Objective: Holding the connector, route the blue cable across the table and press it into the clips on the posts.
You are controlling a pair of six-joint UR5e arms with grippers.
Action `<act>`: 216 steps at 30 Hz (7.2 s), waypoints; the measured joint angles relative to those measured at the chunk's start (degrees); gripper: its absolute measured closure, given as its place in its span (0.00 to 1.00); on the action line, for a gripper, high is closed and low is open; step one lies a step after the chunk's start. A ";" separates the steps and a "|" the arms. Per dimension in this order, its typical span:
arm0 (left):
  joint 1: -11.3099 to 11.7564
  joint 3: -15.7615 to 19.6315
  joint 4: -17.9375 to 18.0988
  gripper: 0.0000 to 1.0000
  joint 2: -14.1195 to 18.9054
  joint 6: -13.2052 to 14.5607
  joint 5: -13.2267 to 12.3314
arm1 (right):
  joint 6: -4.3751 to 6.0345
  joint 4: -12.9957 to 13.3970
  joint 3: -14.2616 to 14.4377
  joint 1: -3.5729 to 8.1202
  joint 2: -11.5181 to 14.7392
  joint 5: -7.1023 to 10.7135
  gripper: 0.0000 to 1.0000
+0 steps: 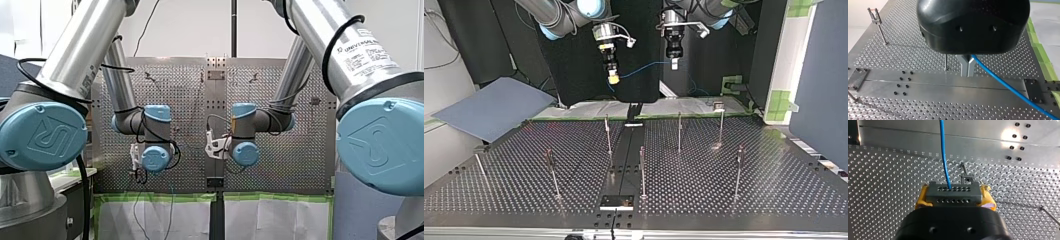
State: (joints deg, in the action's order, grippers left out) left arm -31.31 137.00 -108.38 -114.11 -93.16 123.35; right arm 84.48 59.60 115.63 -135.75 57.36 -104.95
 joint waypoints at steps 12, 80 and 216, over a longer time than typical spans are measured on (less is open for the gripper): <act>0.00 0.00 0.00 1.00 0.00 0.00 0.00 | 0.00 0.00 0.00 0.00 0.00 0.00 1.00; 0.00 0.00 0.00 1.00 0.00 0.00 0.00 | 0.00 0.00 0.00 0.00 0.00 0.00 1.00; 10.70 -6.00 -32.84 1.00 29.73 -8.67 2.55 | 10.63 -38.64 -30.28 -6.35 7.39 11.48 1.00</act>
State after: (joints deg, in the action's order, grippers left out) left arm -20.61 131.00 -141.22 -84.38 -101.83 125.90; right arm 95.11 20.96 85.35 -142.09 64.75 -93.47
